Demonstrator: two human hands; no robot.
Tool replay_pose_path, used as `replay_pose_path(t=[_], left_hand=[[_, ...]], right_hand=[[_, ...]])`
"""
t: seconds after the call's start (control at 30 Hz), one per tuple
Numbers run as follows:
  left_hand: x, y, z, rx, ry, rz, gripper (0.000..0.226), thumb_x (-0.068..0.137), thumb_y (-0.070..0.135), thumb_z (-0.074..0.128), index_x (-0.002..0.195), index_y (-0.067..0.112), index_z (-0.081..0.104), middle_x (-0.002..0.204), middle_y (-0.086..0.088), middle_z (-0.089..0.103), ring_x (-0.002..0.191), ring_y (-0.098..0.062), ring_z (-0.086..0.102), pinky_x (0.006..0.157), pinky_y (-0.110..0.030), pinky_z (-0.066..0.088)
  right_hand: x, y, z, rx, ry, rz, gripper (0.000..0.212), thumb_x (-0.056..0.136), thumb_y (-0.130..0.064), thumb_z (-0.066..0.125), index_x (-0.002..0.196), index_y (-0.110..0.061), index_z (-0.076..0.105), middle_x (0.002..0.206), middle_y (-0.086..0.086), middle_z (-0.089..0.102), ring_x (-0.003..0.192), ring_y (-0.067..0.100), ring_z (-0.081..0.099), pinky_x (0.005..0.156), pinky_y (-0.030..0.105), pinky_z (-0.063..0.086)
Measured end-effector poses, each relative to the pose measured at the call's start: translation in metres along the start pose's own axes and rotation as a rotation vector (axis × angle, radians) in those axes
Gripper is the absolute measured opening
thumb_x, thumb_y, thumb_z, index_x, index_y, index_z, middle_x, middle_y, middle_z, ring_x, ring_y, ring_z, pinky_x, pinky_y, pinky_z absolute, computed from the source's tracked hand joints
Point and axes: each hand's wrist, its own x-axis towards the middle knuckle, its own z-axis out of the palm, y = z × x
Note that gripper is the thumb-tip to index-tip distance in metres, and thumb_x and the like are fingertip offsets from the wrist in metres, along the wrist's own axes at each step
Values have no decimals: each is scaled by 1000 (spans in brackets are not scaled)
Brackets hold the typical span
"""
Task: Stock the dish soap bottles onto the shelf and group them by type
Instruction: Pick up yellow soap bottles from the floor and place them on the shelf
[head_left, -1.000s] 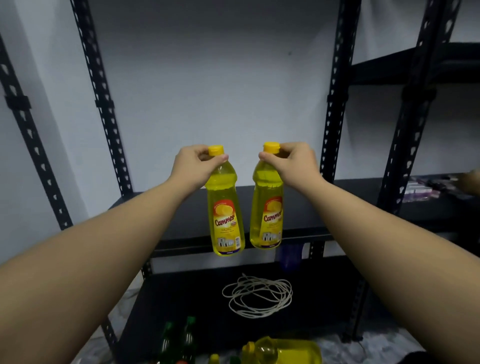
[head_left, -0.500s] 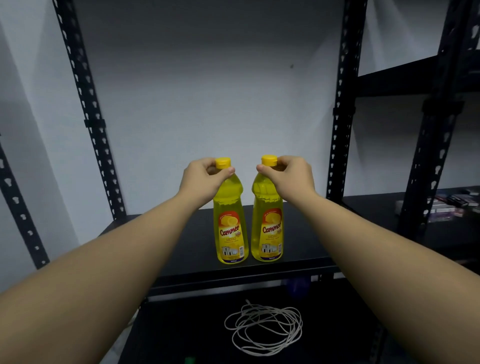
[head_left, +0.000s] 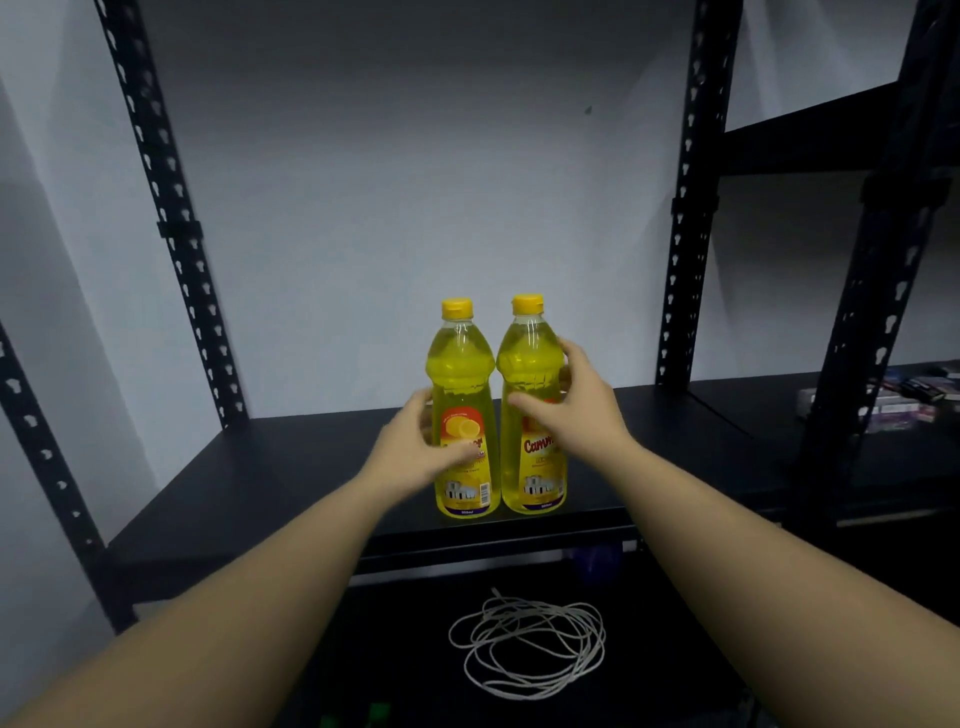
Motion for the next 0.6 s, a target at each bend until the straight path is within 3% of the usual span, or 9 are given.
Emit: replay_pose_path(t=[0.1,0.2,0.37,0.5,0.6], left_hand=[[-15,-29,13,14,-53,-34,106,71,23,95,154,42,31,135,12,63,123,-14,64,101,-44,57],[-16,-37,19,16,-27,-30,106,74,26,94,156,39,28,136,12,61,122,-11,63,101,-40,57],[-7,-43,25,38,1,-50,98,71,35,95,151,29,38,140,5,62,122,-14,64,103,-46,56],[5,-44,36,38,10,-39,94,73,35,94,150,29,40,138,6,63,120,-14,65,103,-44,55],[17,-41,47,39,0,-30,94,75,36,92,151,30,38,138,6,62,121,-15,64,103,-43,55]], right_hand=[[-22,25,4,-6,-76,86,97,72,-35,94,152,-26,39,122,-11,60,104,7,62,88,27,54],[-35,48,10,-47,-113,119,95,67,-34,98,146,-26,45,120,-11,63,110,11,65,91,30,57],[-38,64,14,-57,-48,114,93,64,-41,98,141,-31,48,119,-12,67,108,9,66,91,32,59],[-32,72,11,-61,0,118,92,65,-41,98,142,-30,47,120,-10,66,106,8,66,86,27,56],[-26,81,5,-84,30,133,93,65,-44,97,142,-30,46,123,-9,65,107,10,65,89,32,59]])
